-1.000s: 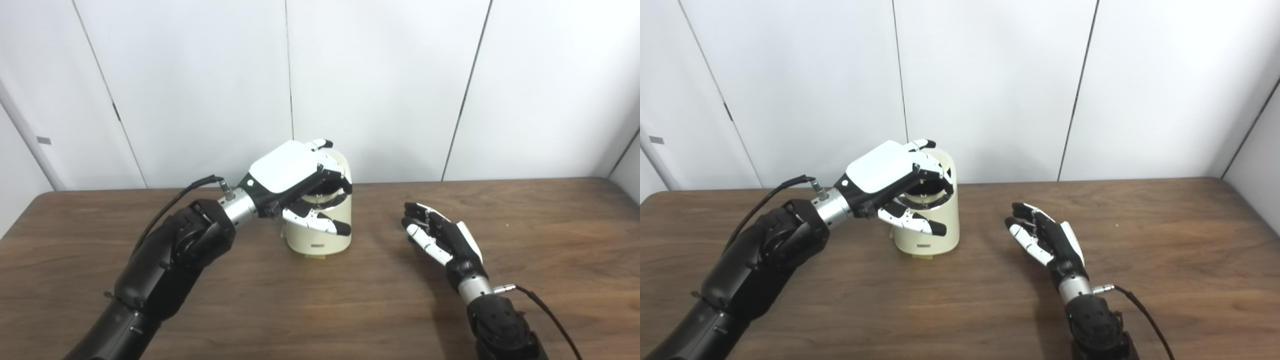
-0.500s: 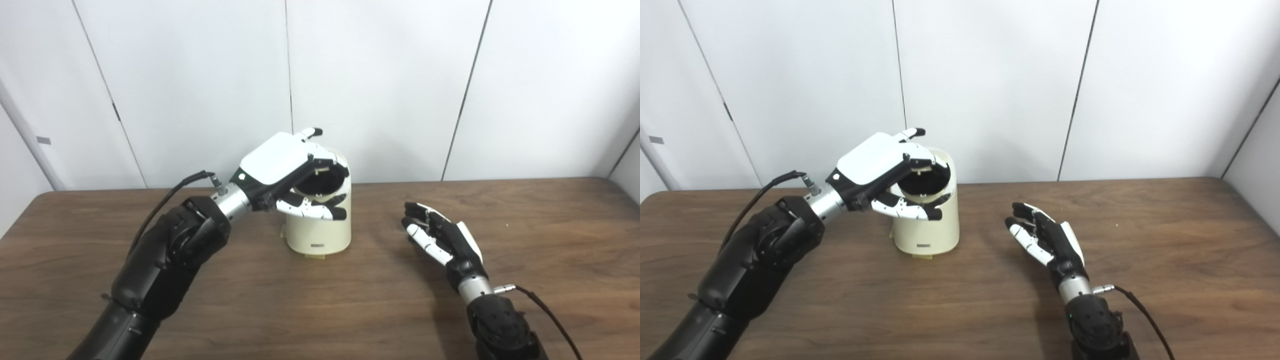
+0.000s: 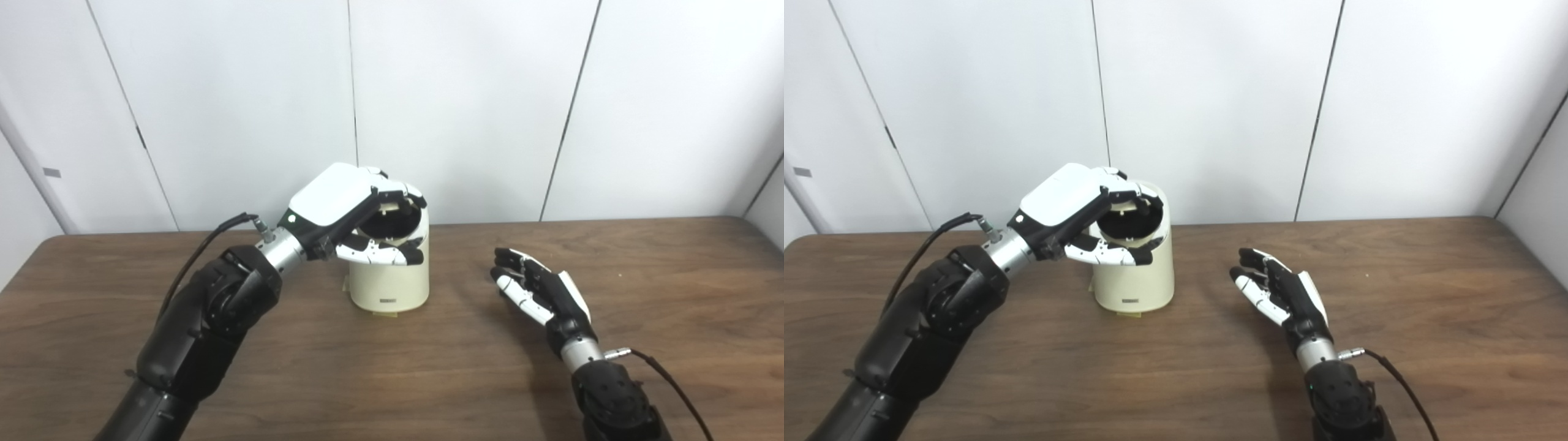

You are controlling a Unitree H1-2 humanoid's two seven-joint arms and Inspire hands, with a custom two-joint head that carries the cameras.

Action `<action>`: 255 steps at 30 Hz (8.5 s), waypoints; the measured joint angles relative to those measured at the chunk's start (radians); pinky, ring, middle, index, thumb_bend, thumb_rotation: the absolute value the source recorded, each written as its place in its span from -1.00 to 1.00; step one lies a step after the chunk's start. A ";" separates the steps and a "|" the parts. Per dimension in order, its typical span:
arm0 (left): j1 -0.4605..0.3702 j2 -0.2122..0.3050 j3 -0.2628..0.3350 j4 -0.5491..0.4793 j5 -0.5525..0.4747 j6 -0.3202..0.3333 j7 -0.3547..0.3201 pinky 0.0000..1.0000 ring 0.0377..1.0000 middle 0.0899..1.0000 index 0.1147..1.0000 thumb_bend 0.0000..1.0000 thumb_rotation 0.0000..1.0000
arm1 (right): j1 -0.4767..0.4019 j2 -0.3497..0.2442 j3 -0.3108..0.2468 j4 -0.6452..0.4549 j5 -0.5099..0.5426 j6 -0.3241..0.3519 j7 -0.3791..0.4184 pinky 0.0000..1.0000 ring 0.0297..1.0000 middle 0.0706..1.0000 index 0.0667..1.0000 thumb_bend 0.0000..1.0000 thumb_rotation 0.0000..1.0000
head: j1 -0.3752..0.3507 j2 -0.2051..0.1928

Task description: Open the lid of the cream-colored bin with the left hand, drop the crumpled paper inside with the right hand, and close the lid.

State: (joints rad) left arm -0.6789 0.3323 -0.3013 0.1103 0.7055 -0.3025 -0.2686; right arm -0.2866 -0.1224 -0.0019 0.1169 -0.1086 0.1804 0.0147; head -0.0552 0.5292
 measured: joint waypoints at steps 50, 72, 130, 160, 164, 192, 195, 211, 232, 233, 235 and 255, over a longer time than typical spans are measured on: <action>0.038 0.011 0.000 -0.050 0.032 0.170 -0.071 0.65 0.65 0.70 0.75 0.42 0.56 | 0.004 -0.015 0.008 -0.022 -0.012 0.028 0.008 0.41 0.56 0.63 0.59 -0.41 0.07 | 0.000 0.009; 0.048 -0.007 -0.014 -0.051 -0.038 0.070 -0.054 0.34 0.52 0.64 0.66 0.26 0.40 | 0.003 -0.015 0.009 -0.021 -0.002 0.028 0.009 0.44 0.57 0.63 0.59 -0.38 0.16 | -0.003 0.008; 0.079 -0.046 0.006 0.123 -0.161 -0.052 0.141 0.06 0.28 0.55 0.63 0.65 0.89 | 0.017 -0.010 0.010 -0.065 0.013 0.065 0.020 0.41 0.56 0.63 0.59 -0.36 0.10 | -0.006 0.037; 0.081 -0.047 0.035 -0.003 -0.216 0.039 0.033 0.02 0.26 0.54 0.62 0.69 0.82 | 0.011 -0.004 0.012 -0.041 0.001 0.048 0.016 0.42 0.57 0.63 0.60 -0.37 0.17 | -0.006 0.021; 0.077 -0.048 0.037 -0.003 -0.222 0.041 0.031 0.06 0.35 0.59 0.65 0.58 0.80 | 0.008 -0.004 0.012 -0.036 -0.002 0.045 0.014 0.42 0.57 0.63 0.60 -0.35 0.18 | -0.006 0.017; 0.461 -0.110 0.354 0.016 -0.549 0.079 0.186 0.26 0.37 0.39 0.35 -0.50 0.05 | 0.000 -0.027 0.037 -0.013 -0.031 0.014 0.027 0.39 0.55 0.62 0.57 -0.46 0.09 | -0.026 0.000; 0.475 -0.122 0.344 0.070 -0.549 0.099 0.187 0.39 0.48 0.48 0.43 -0.42 0.08 | -0.002 -0.032 0.036 -0.001 -0.029 -0.003 0.029 0.38 0.54 0.61 0.58 -0.48 0.07 | -0.014 0.000; 0.367 0.000 0.186 0.169 -0.438 0.197 0.136 0.50 0.63 0.64 0.61 -0.46 0.21 | -0.019 -0.066 0.063 0.035 -0.055 -0.026 0.036 0.28 0.45 0.54 0.54 -0.52 0.04 | -0.003 0.002; 0.228 0.091 0.032 0.201 -0.391 0.355 0.036 0.43 0.62 0.64 0.66 -0.34 0.28 | -0.041 -0.085 0.084 0.060 -0.078 -0.023 0.037 0.25 0.43 0.53 0.52 -0.51 -0.16 | -0.002 -0.003; 0.228 0.091 0.033 0.201 -0.391 0.355 0.036 0.42 0.61 0.64 0.66 -0.34 0.25 | -0.041 -0.085 0.083 0.059 -0.075 -0.022 0.037 0.26 0.43 0.53 0.52 -0.51 -0.16 | -0.002 -0.003; 0.235 0.090 0.038 0.201 -0.392 0.340 0.048 0.46 0.62 0.63 0.61 -0.43 -0.07 | -0.041 -0.084 0.083 0.060 -0.074 -0.022 0.037 0.25 0.42 0.52 0.52 -0.52 -0.16 | -0.002 -0.003; 0.394 -0.079 0.247 0.210 -0.587 0.048 0.190 0.36 0.51 0.51 0.46 -0.54 0.02 | -0.022 -0.047 0.042 0.101 -0.073 -0.145 -0.031 0.13 0.32 0.37 0.30 -0.40 -0.50 | 0.003 0.006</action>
State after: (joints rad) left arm -0.2852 0.2532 -0.0541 0.3201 0.1185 -0.2542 -0.0784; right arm -0.3088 -0.1693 0.0404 0.2180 -0.1821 0.0350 -0.0164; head -0.0522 0.5354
